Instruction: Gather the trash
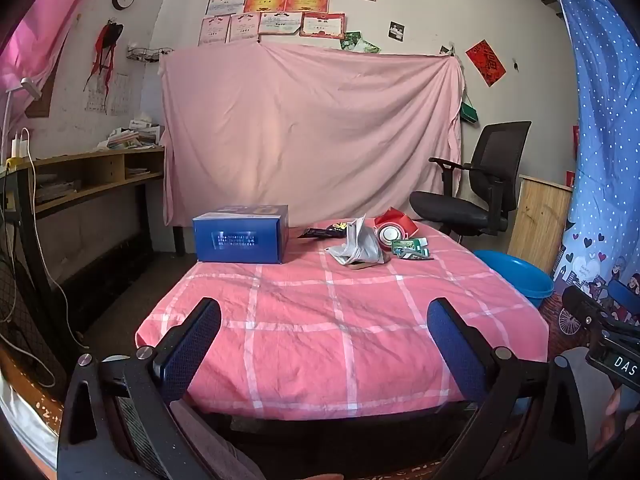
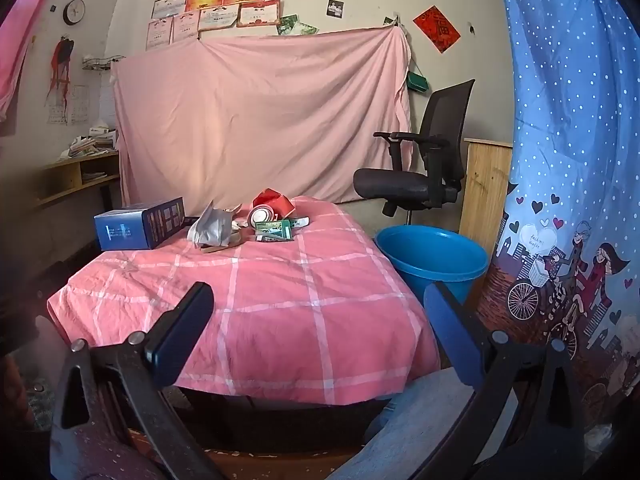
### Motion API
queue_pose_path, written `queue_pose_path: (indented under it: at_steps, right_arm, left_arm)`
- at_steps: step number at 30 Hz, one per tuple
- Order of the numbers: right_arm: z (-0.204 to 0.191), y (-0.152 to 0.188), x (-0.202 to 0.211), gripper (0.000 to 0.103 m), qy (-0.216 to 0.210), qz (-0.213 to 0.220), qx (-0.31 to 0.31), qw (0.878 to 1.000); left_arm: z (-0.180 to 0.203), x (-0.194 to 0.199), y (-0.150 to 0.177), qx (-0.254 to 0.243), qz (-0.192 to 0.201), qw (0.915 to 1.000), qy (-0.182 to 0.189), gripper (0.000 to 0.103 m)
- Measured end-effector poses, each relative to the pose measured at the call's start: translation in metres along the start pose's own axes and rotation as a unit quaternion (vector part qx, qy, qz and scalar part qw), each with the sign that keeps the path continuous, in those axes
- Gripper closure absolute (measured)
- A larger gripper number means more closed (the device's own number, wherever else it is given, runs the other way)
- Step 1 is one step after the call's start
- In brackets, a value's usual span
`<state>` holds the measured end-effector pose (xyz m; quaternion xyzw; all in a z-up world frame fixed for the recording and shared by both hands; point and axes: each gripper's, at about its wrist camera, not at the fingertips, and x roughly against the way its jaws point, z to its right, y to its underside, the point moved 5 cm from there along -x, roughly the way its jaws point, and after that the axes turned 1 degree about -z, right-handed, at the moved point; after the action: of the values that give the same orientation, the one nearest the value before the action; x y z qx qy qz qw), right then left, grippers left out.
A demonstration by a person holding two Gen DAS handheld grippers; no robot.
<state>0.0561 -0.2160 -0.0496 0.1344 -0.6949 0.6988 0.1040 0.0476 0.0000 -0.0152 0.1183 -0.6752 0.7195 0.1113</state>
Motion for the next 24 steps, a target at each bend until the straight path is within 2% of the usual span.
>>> queue_pose_path:
  at_steps: [24]
  right_arm:
    - [0.0, 0.0009, -0.0014, 0.0, -0.002, 0.002, -0.006, 1.0]
  left_arm:
    - [0.0002, -0.0001, 0.0001, 0.0, 0.0, 1.0, 0.0, 0.002]
